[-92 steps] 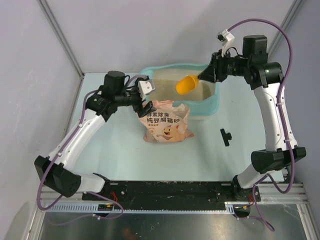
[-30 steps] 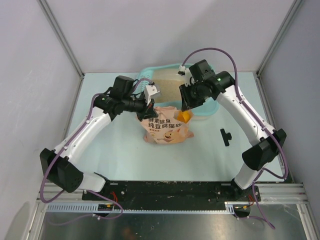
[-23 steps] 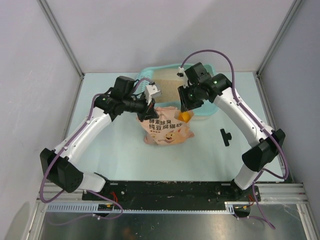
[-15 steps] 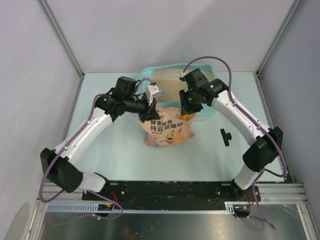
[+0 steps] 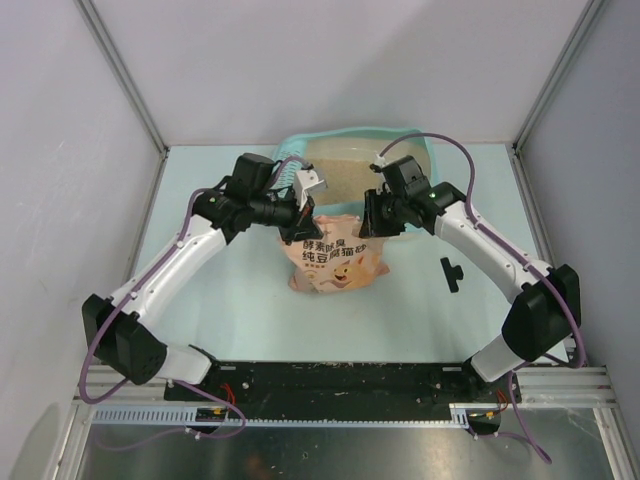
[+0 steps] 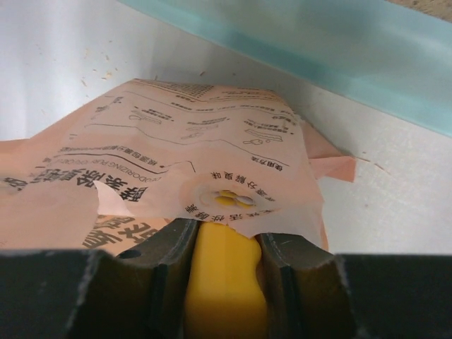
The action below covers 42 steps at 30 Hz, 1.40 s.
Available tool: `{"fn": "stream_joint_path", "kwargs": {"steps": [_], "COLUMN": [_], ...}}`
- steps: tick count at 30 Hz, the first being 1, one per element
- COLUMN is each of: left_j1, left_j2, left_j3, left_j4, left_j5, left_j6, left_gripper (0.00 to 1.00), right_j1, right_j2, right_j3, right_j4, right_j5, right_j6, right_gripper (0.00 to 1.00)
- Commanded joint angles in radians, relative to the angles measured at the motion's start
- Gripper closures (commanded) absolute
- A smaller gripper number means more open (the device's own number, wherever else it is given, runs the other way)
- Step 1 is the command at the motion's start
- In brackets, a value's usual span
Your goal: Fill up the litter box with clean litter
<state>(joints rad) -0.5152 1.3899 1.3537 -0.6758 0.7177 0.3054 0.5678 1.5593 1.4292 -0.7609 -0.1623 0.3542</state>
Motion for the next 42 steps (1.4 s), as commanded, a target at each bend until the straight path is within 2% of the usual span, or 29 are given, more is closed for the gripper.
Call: {"fn": "stream_joint_path", "kwargs": {"steps": [1, 9, 19, 23, 26, 29, 34, 39, 42], "left_j1": [-0.011, -0.013, -0.013, -0.013, -0.013, -0.013, -0.013, -0.011, -0.011], "left_j2": [-0.028, -0.037, -0.091, -0.146, -0.157, -0.154, -0.166, -0.164, -0.166], "left_j3": [0.032, 0.015, -0.013, -0.019, 0.002, 0.035, 0.038, 0.047, 0.045], "left_j4": [0.150, 0.148, 0.150, 0.148, 0.127, 0.085, 0.070, 0.068, 0.068], "left_j5": [0.104, 0.089, -0.024, -0.078, -0.130, -0.147, -0.158, -0.149, -0.155], "left_j6": [-0.035, -0.032, 0.014, 0.047, 0.067, 0.109, 0.161, 0.170, 0.195], "left_gripper": [1.00, 1.00, 1.00, 1.00, 1.00, 1.00, 1.00, 1.00, 1.00], "right_j1": [-0.011, -0.052, -0.218, -0.290, -0.348, -0.399, -0.459, -0.517, -0.548], "right_j2": [0.005, 0.005, 0.061, 0.073, 0.074, 0.079, 0.079, 0.054, 0.053], "right_j3": [-0.059, -0.055, -0.070, -0.114, -0.142, -0.151, -0.156, -0.156, -0.156], "right_j4": [0.116, 0.233, 0.460, 0.578, 0.603, 0.578, 0.630, 0.491, 0.477], "right_j5": [-0.186, -0.383, -0.718, -0.899, -0.969, -0.994, -1.028, -1.034, -1.054], "right_j6": [0.101, 0.232, 0.400, 0.414, 0.401, 0.367, 0.382, 0.281, 0.267], "right_gripper": [1.00, 1.00, 1.00, 1.00, 1.00, 1.00, 1.00, 1.00, 1.00]}}
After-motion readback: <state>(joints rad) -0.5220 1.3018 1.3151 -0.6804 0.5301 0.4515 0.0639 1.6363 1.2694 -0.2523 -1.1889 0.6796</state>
